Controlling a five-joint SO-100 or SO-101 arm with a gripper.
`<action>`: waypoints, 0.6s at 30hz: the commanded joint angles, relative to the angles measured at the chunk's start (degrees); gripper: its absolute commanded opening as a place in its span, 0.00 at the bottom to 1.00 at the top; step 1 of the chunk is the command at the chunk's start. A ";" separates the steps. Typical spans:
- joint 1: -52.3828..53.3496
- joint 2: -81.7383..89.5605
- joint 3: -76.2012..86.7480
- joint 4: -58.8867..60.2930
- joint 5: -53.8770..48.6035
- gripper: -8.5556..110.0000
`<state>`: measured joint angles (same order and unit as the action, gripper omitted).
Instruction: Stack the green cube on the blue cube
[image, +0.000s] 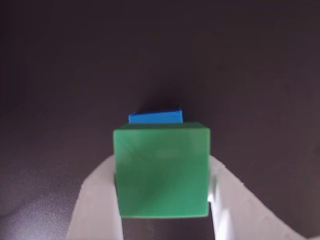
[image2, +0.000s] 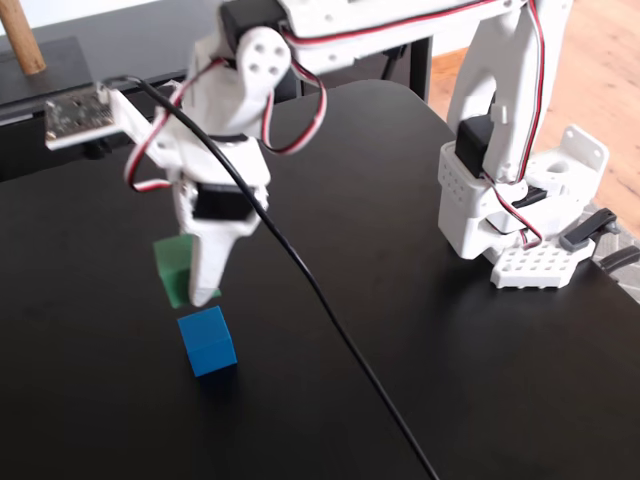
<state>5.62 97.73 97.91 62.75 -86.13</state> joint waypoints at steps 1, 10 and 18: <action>-1.23 6.42 2.81 -3.87 1.67 0.10; -3.43 7.29 7.91 -10.72 3.78 0.10; -1.76 4.75 10.55 -16.44 -0.88 0.10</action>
<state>2.81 100.11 110.04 48.69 -85.78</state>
